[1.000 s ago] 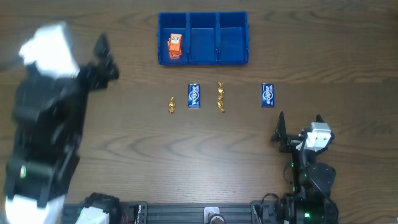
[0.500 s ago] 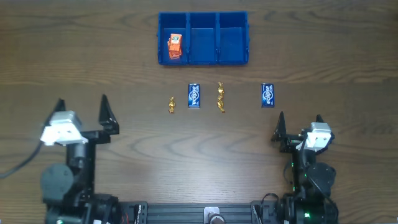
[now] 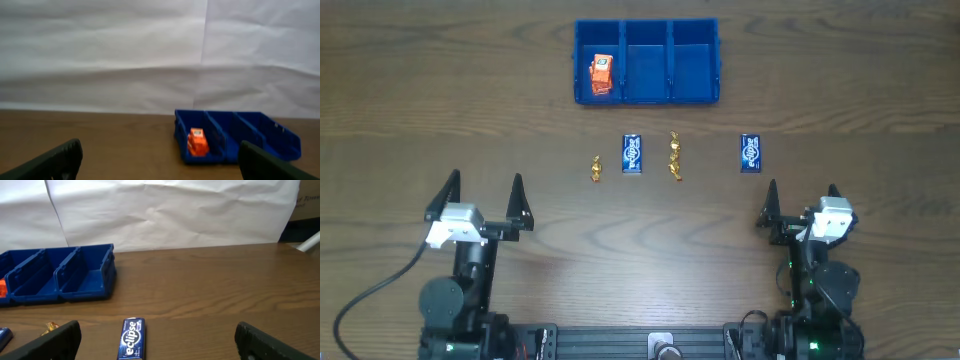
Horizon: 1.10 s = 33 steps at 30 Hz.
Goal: Sort Candies Into Trays
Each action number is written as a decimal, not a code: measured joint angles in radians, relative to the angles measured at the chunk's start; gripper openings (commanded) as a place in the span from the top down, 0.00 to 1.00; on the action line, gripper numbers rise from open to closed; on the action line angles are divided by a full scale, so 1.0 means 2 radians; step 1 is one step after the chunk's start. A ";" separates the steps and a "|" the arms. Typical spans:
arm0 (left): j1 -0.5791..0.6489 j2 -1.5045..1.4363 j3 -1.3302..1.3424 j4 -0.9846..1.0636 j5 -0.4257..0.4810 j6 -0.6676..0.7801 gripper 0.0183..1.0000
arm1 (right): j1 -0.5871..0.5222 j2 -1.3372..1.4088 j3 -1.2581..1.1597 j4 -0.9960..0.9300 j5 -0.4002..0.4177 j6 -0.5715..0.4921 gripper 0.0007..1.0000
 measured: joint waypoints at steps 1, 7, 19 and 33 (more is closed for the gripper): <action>0.001 -0.004 -0.007 -0.009 0.002 0.000 0.00 | 0.000 0.000 0.000 0.000 0.000 0.000 0.00; 0.003 -0.005 -0.009 -0.035 0.014 0.000 0.00 | 0.000 0.000 0.000 0.000 0.000 0.000 0.00; 0.028 -0.006 -0.006 -0.121 0.017 0.006 0.00 | 0.000 0.000 0.000 0.000 0.000 0.000 0.00; 0.037 -0.006 -0.005 -0.122 0.016 0.012 0.00 | 0.000 0.000 0.000 0.000 0.000 0.000 0.00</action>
